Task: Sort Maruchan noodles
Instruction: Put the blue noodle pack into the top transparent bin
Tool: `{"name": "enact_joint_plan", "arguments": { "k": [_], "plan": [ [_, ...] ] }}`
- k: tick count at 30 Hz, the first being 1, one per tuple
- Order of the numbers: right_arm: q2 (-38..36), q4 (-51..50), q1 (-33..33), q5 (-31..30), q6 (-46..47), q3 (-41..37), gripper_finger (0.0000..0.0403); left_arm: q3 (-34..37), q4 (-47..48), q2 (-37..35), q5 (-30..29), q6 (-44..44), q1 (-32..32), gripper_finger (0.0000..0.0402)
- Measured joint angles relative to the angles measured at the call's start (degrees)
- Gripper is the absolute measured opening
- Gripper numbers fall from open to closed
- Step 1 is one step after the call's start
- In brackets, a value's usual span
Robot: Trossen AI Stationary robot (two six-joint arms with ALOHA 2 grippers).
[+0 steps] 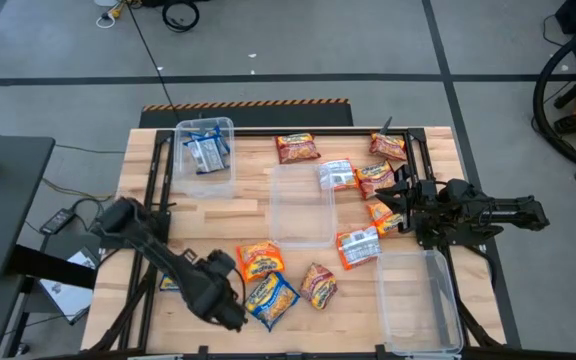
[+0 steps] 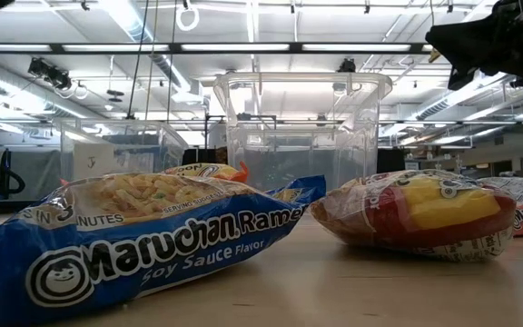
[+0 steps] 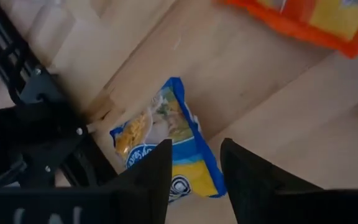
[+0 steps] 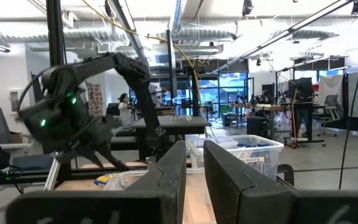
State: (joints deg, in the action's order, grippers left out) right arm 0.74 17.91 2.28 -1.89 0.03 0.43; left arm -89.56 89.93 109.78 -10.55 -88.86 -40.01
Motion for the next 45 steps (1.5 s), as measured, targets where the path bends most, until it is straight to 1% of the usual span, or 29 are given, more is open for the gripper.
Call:
{"name": "enact_joint_plan", "arguments": {
  "k": [3, 7, 11, 14, 16, 20, 22, 27, 29, 31, 33, 39, 43, 44, 45],
  "plan": [
    [0.02, 0.00, 0.00, 0.00, 0.00, 0.00, 0.0064, 0.48, -0.24, 3.34, -0.03, -0.69, -0.76, 0.0142],
    [0.02, 0.02, 0.00, 0.00, 0.00, 0.00, 0.0064, 5.28, -0.89, 5.73, 1.51, -1.83, -1.14, 0.0142],
    [0.01, 0.02, 0.00, 0.00, 0.00, 0.00, 0.0064, 12.27, -2.16, 5.72, 5.41, -6.70, -0.90, 0.0142],
    [0.02, 0.00, 0.00, 0.00, 0.00, 0.00, 0.0064, 13.59, -3.95, 5.62, 7.10, -8.33, -1.15, 0.0142],
    [0.01, 0.00, 0.02, 0.00, 0.00, 0.00, 0.0064, 13.03, -5.50, 5.63, 6.52, -9.72, -1.72, 0.0142],
    [0.00, 0.00, 0.01, 0.00, 0.00, 0.00, 0.0064, 9.38, -4.86, 5.61, 4.49, -13.01, -2.11, 0.0142],
    [0.00, 0.02, 0.00, 0.00, 0.00, 0.00, 0.0064, 7.44, -5.66, 5.59, 4.48, -14.32, -1.27, 0.0142],
    [0.02, 0.00, 0.02, -0.01, 0.00, 0.00, 0.0064, 3.54, -11.06, 5.54, 3.78, -18.68, 1.43, 0.0142],
    [0.02, 0.02, 0.00, 0.00, 0.00, 0.00, 0.0064, 2.84, -14.56, 5.59, 4.05, -18.14, 2.66, 0.0142],
    [0.01, 0.00, 0.02, 0.00, 0.00, 0.00, 0.0064, 2.03, -16.26, 5.59, 4.34, -13.33, 3.73, 0.0142],
    [0.02, 0.01, 0.00, -0.02, 0.00, 0.00, 0.0064, 1.68, -17.17, 5.59, 6.56, -10.72, 4.63, 0.0142],
    [0.02, 0.00, 0.00, 0.00, 0.00, 0.00, 0.0064, 1.70, -17.46, 5.59, 9.34, -15.18, 6.00, 0.0142],
    [0.02, 0.01, 0.01, 0.00, 0.00, 0.00, 0.0064, 1.70, -17.01, 5.59, 11.73, -14.16, 7.17, 0.0142],
    [0.01, 0.00, 0.00, 0.00, 0.00, 0.00, 0.0064, 1.70, -15.39, 5.59, 12.94, -14.73, 7.80, 0.0142],
    [0.01, 0.00, 0.00, -0.02, 0.00, 0.00, 0.0064, 1.70, -13.94, 5.59, 15.39, -16.45, 8.64, 0.0142]
  ]
}}
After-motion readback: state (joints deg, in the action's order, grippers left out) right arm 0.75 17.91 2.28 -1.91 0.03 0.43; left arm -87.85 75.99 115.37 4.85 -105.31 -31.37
